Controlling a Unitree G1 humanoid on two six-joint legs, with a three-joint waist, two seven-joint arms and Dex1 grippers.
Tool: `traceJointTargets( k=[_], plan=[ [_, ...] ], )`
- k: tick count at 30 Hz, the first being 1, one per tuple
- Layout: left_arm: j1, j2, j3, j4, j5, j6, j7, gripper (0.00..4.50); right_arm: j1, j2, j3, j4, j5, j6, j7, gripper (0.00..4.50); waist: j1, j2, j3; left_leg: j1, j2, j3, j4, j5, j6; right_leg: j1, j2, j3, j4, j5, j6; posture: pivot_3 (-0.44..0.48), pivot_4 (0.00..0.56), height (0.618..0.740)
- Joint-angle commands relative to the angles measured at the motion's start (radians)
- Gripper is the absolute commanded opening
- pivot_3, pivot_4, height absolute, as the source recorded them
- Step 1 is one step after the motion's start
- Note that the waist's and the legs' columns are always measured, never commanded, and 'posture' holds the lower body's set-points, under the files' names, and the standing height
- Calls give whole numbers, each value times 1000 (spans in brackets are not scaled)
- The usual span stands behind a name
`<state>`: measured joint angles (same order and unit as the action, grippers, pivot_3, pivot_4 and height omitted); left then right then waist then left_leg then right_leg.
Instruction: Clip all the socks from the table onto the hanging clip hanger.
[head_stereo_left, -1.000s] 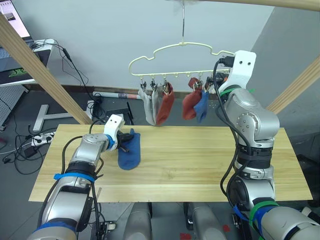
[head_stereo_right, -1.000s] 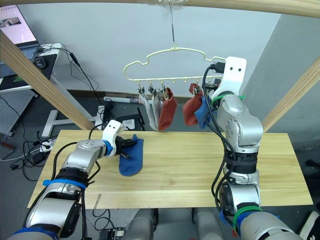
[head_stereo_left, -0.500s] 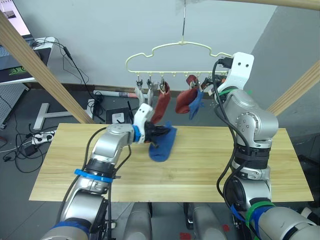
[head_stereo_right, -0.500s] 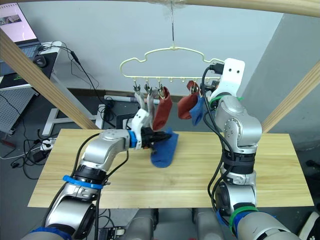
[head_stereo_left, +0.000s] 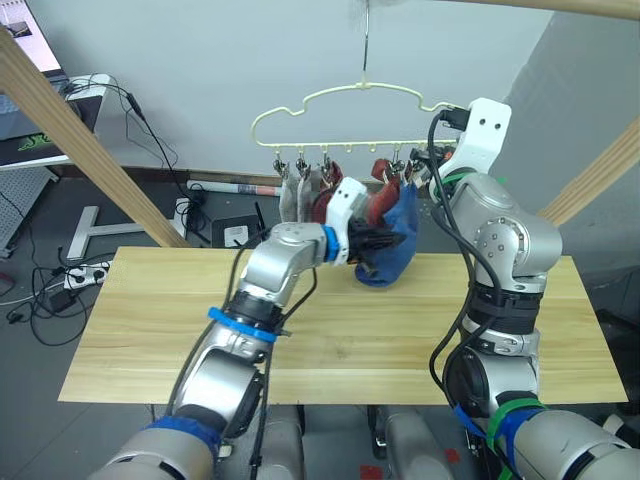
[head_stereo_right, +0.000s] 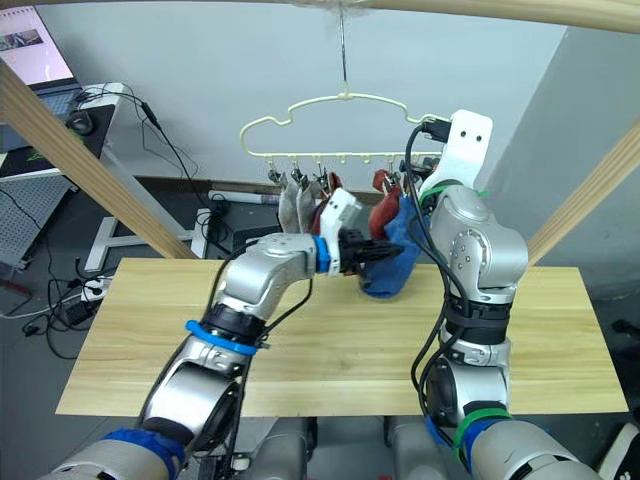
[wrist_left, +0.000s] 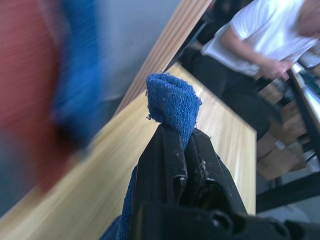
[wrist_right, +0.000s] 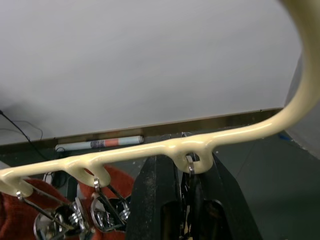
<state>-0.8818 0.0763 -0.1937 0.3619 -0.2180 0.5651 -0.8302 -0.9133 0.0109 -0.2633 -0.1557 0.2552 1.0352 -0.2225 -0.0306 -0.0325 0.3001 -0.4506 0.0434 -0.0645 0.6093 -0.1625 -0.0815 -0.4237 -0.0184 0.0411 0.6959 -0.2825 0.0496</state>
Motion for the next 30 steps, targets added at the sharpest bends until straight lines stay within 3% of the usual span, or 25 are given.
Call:
traceJointTargets(
  k=[1, 14, 30],
  plan=[
    [-57, -32, 11, 73, 13, -76, 32, 56, -29, 1, 3, -60, 8, -5, -3, 0, -2, 0, 0, 0, 0, 0, 0, 0, 0, 0, 0, 0, 0, 0, 0, 13, 246, 740],
    [-166, -73, 57, 240, 14, -185, 65, 56, -28, 1, 4, -64, 6, -6, -5, 0, -4, 0, 0, 0, 0, 0, 0, 0, 0, -1, 0, 0, 1, 0, 0, 10, 242, 740],
    [-215, -85, 94, 276, 16, -206, 75, 56, -21, 1, 7, -66, 6, -8, -2, 0, -4, 0, 0, 0, 0, 0, 0, 0, 0, -1, 1, 0, 1, 0, 0, 11, 242, 740]
  ],
)
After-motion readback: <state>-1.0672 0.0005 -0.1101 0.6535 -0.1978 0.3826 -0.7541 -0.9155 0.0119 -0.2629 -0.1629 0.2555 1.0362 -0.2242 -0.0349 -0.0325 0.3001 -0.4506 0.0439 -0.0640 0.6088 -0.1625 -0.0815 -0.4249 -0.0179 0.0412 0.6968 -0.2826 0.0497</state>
